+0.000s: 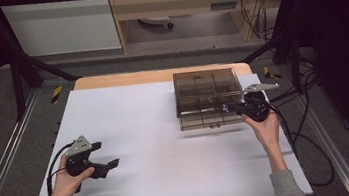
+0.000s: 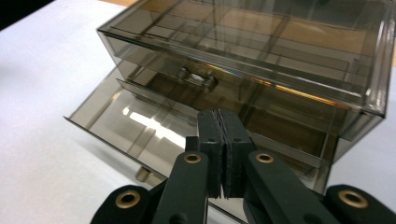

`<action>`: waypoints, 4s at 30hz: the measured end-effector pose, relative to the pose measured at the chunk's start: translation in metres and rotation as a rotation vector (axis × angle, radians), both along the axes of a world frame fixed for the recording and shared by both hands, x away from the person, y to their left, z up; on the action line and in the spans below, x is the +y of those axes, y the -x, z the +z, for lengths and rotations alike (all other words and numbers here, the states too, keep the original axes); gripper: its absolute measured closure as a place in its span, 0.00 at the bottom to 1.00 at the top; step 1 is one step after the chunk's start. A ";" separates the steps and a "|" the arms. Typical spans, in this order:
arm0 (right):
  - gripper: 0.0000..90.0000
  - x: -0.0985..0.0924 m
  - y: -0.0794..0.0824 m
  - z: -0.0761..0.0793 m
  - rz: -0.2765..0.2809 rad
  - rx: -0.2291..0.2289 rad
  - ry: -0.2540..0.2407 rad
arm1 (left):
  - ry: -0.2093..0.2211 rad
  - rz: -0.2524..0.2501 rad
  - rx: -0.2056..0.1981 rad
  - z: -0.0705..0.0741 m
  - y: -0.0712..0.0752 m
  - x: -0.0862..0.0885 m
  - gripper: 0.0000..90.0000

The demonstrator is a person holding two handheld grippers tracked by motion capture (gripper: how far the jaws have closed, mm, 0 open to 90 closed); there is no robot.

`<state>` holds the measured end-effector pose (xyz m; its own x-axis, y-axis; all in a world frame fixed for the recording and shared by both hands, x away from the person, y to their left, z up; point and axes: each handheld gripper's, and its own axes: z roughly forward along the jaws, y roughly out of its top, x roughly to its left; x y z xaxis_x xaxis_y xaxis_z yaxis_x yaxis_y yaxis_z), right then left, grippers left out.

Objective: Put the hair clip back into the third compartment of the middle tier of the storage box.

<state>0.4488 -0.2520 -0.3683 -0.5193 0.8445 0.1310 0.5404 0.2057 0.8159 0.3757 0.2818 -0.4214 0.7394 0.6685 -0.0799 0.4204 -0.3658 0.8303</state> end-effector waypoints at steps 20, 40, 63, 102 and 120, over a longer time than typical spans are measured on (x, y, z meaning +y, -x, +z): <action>0.99 -0.007 -0.006 -0.016 -0.045 0.035 0.040 | -0.001 -0.001 0.002 0.000 0.000 0.000 0.03; 0.99 -0.004 -0.010 -0.029 -0.051 0.067 0.085 | 0.000 -0.001 0.001 0.000 0.000 0.000 0.03; 0.98 -0.005 -0.013 -0.040 -0.066 0.099 0.116 | -0.001 -0.002 0.002 0.000 0.000 0.000 0.03; 0.04 -0.003 -0.003 -0.024 -0.026 0.085 0.047 | 0.009 0.000 -0.001 0.001 0.000 0.000 0.03; 0.01 0.009 0.017 -0.016 0.031 0.062 0.030 | 0.008 -0.001 -0.004 0.001 0.000 0.001 0.03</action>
